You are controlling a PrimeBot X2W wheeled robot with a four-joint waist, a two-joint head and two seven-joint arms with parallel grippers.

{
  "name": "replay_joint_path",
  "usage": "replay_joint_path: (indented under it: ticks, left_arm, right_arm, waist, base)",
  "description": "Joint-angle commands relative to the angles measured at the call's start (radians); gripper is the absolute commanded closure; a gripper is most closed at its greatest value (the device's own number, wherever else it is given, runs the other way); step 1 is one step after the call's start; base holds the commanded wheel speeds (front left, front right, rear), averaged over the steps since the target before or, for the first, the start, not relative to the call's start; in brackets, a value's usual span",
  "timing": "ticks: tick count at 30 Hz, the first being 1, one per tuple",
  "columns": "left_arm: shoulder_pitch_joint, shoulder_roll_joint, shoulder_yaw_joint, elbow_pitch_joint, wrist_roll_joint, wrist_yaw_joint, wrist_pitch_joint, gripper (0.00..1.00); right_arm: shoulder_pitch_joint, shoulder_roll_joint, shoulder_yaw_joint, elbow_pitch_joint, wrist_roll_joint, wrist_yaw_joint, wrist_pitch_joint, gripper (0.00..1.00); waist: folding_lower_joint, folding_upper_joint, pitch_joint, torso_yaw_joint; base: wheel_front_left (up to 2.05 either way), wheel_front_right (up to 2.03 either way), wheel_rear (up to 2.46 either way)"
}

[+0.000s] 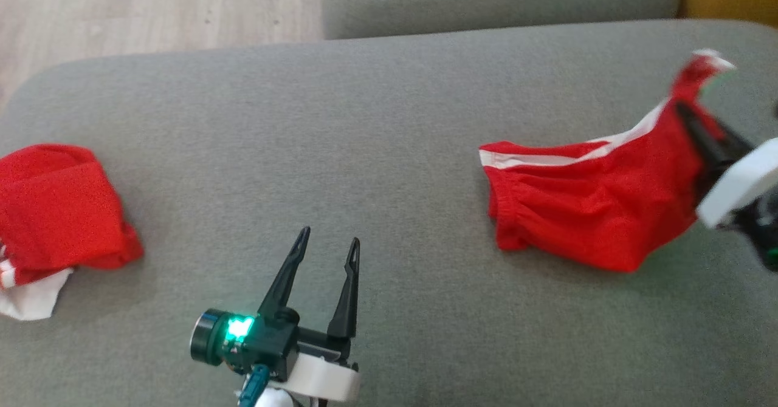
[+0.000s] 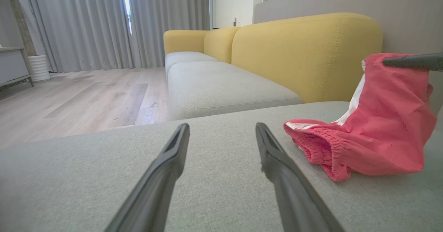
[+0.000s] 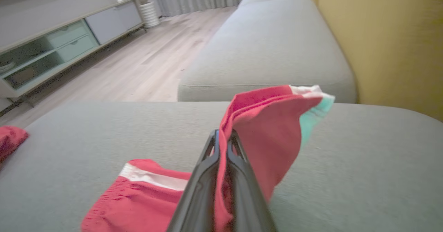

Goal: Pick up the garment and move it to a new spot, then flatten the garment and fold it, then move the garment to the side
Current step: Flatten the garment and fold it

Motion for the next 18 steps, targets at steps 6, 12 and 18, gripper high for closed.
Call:
replay_joint_path:
  ticks: [6, 12, 18]
  left_arm:
    - [0.0, -0.014, 0.046, -0.026, 0.015, -0.009, -0.005, 0.0]
    - [0.01, -0.021, 0.056, -0.027, 0.022, -0.016, -0.005, 0.0]
    - [0.031, -0.03, 0.063, -0.016, 0.02, -0.02, -0.005, 0.0]
  right_arm:
    - [0.015, 0.057, 0.077, -0.129, -0.067, 0.007, 0.026, 1.0]
    - [0.089, 0.167, 0.135, -0.121, -0.092, 0.007, 0.021, 0.98]
    - [0.185, 0.225, 0.104, -0.104, -0.079, 0.007, -0.079, 0.0]
  waist:
    - [0.0001, -0.0001, -0.028, 0.054]
    - [0.0001, -0.0001, -0.023, 0.085]
    - [0.0001, -0.0001, -0.065, 0.106]
  base:
    - [0.0, 0.0, 0.0]
    - [0.0, 0.0, 0.0]
    - [0.0, 0.0, 0.0]
